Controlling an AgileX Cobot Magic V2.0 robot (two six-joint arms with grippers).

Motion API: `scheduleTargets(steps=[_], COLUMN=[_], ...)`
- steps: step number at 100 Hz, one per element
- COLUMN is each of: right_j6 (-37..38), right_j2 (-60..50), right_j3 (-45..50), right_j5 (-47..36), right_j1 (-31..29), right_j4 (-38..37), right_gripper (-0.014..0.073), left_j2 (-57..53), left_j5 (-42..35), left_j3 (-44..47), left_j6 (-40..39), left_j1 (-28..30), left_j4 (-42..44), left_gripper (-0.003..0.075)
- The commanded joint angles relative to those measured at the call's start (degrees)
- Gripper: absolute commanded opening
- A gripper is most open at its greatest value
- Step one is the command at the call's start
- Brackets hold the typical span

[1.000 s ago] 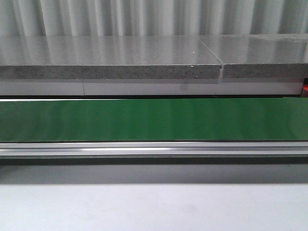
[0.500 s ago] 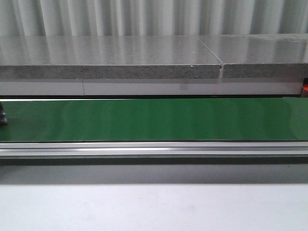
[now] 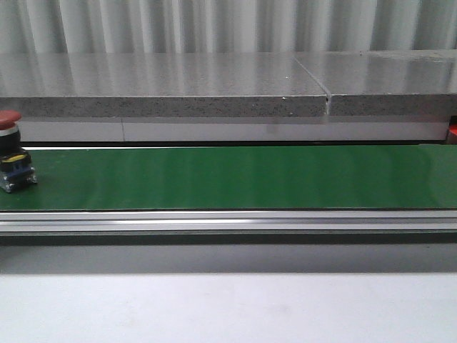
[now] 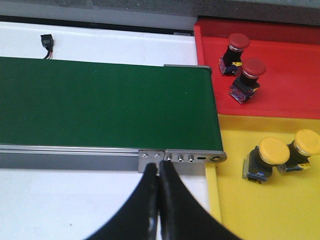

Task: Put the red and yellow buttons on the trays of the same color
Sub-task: 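Grasp a yellow push-button on the table with the left gripper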

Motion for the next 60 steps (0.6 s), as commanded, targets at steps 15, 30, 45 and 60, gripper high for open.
scheduleTargets(steps=[15, 30, 45, 60], right_j6=[-0.55, -0.55, -0.55, -0.55], right_j2=[0.15, 0.15, 0.15, 0.15], right_j3=[-1.45, -1.45, -1.45, -1.45], right_j5=[-3.62, -3.62, -3.62, -3.62], right_j1=[-0.1, -0.1, -0.1, -0.1], right_j4=[-0.02, -0.02, -0.02, -0.02], right_gripper=[-0.0071, -0.0071, -0.0071, -0.0071], left_j2=[2.4, 3.59, 3.59, 3.33], left_j5=[0.82, 0.69, 0.03, 0.89], left_j3=[-4.89, -5.14, -5.26, -5.26], left_j6=[-0.51, -0.51, -0.51, -0.51], left_j1=[0.02, 0.02, 0.02, 0.02], left_j4=[-0.82, -0.73, -0.73, -0.85], left_gripper=[0.0588, 0.0549, 0.034, 0.0113])
